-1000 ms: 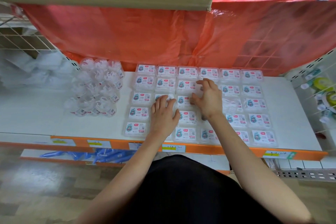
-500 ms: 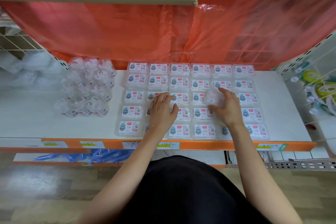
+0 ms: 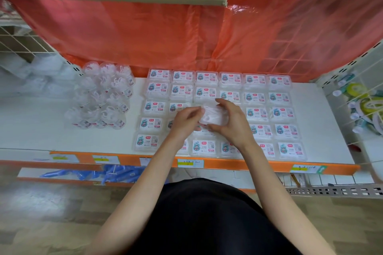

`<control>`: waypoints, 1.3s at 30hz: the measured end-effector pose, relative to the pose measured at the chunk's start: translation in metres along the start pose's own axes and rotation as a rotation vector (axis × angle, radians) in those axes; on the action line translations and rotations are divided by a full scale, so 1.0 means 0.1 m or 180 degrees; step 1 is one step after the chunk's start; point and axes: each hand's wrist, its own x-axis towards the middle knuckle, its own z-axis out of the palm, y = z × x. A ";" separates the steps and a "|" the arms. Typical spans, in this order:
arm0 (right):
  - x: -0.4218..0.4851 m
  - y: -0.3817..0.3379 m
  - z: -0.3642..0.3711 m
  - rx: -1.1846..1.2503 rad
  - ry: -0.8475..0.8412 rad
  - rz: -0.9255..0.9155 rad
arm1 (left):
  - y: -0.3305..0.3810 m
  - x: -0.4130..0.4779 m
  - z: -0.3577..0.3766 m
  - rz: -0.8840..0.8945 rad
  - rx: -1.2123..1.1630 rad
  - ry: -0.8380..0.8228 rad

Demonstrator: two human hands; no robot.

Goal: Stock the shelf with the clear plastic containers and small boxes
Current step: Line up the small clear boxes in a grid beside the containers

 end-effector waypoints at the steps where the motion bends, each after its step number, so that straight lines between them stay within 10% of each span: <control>1: 0.00 -0.02 0.01 0.0019 -0.0029 -0.0021 | 0.00 -0.02 0.00 -0.0003 -0.0126 -0.0032; 16: -0.10 0.08 0.05 0.2206 0.0100 0.1267 | -0.07 -0.11 -0.08 0.0096 -0.0605 0.0226; 31: -0.16 0.03 0.06 0.1959 0.0213 0.0171 | 0.05 -0.16 -0.16 -0.0379 -0.1383 0.0090; 39: -0.11 -0.12 0.05 0.2852 0.0340 0.1335 | -0.04 -0.13 -0.16 0.0056 -0.1004 0.0045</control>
